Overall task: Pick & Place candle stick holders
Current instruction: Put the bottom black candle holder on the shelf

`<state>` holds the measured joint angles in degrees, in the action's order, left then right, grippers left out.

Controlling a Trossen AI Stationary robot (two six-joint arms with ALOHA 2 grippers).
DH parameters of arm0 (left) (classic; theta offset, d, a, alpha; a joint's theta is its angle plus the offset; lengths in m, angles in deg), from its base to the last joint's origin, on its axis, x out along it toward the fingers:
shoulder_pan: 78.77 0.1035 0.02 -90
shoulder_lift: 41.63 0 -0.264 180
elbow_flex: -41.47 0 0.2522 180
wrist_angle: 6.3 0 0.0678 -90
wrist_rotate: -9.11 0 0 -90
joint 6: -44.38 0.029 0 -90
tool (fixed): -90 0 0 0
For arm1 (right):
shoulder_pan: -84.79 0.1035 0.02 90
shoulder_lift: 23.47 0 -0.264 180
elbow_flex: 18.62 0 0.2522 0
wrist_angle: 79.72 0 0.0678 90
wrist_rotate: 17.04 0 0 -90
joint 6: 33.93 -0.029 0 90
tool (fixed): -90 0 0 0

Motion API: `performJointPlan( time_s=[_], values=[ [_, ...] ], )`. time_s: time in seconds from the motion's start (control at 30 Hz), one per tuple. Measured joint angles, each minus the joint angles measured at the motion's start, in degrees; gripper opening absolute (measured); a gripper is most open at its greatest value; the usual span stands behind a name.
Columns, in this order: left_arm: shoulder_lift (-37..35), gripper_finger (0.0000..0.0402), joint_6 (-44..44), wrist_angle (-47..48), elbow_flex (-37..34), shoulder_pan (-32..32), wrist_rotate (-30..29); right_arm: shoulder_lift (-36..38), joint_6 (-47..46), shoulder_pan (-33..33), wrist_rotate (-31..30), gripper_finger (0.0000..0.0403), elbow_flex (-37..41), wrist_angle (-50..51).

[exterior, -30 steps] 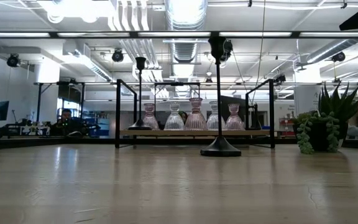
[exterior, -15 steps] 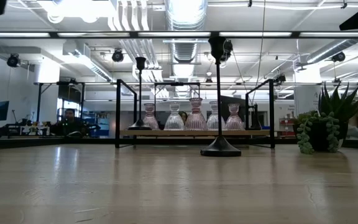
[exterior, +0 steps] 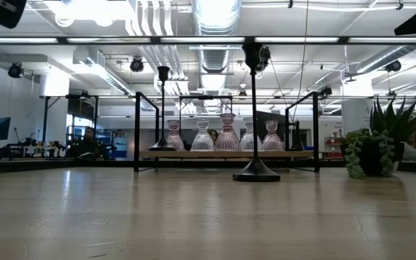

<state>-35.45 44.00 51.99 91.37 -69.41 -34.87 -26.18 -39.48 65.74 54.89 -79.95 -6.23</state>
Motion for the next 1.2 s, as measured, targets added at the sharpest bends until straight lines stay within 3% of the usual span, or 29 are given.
performJointPlan(
  time_s=[0.23, 0.43, 0.6, 0.77, 0.93, 1.1, 1.2],
  values=[
    [2.88, 0.005, -10.18, -20.74, -0.22, -0.09, 1.51, 0.0, -0.01, 0.0, 0.0, 0.0008, -0.01, 0.0],
    [15.07, 0.005, -3.5, -22.29, -0.59, -0.5, 0.55, 0.01, 0.01, 0.0, 0.0, 0.0008, 0.0, 0.0],
    [23.98, 0.005, 2.81, -26.0, 0.38, -4.39, -1.14, 0.01, -0.01, 0.0, 0.0, 0.0008, -0.01, 0.0],
    [25.08, 0.005, 4.86, -28.33, 0.4, -13.85, -8.64, -0.01, -0.01, 0.0, 0.0, 0.0008, -0.01, 0.0],
    [24.59, 0.005, 5.17, -27.31, 0.15, -26.58, -21.05, 0.0, -0.01, 0.02, 0.0, 0.0008, 0.0, -0.02],
    [20.51, 0.005, 4.1, -16.14, 0.15, -35.59, -31.54, -0.01, -0.01, 0.0, 0.0, 0.0008, 0.0, 0.0],
    [17.11, 0.005, 1.75, -9.59, 0.15, -38.15, -34.51, 0.02, -0.01, 0.0, 0.0, 0.0008, 0.02, -0.02]
  ],
)
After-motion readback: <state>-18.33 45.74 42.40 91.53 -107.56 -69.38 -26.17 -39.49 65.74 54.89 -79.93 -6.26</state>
